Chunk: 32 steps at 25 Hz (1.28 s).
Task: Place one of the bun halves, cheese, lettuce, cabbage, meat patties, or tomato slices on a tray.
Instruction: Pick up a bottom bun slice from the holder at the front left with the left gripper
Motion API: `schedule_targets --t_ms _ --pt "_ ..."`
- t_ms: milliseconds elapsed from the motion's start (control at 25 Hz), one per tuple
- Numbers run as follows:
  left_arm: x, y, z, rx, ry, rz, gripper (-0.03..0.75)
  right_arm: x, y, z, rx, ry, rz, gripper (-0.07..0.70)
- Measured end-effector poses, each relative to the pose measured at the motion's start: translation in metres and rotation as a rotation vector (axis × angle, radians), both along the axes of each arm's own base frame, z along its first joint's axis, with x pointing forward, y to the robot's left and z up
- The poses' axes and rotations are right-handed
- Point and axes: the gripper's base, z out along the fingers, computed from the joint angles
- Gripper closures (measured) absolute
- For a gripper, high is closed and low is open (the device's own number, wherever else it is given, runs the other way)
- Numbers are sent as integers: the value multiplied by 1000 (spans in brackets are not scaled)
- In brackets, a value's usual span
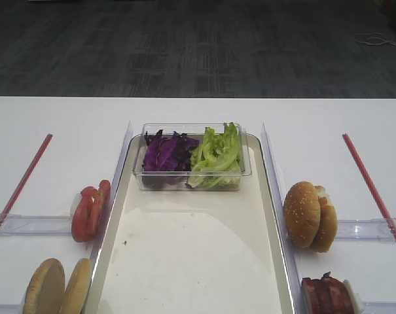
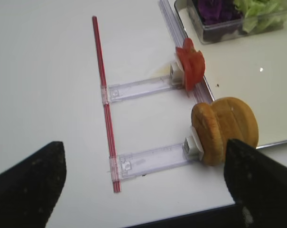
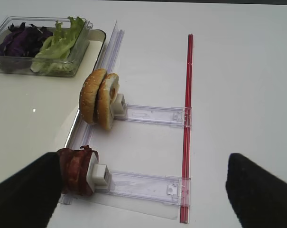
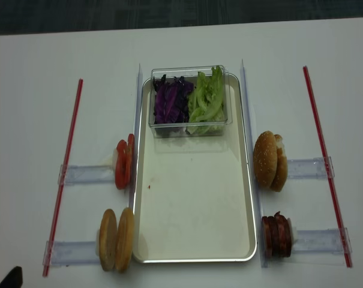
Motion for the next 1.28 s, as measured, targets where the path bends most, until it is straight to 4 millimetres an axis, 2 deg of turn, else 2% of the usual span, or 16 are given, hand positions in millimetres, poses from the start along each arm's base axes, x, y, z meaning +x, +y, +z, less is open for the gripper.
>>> schedule_targets --t_ms 160,400,1000,1280 --pt "2 3 20 -27 -13 47 54 0 0 0 0 0 0 -57" --pt "11 4 29 -54 20 91 54 0 0 0 0 0 0 -57" --pt "68 -1 35 -37 260 101 54 0 -1 0 11 4 -18 -58" --pt "95 -5 28 -13 374 84 54 0 -1 0 12 4 -18 -58"
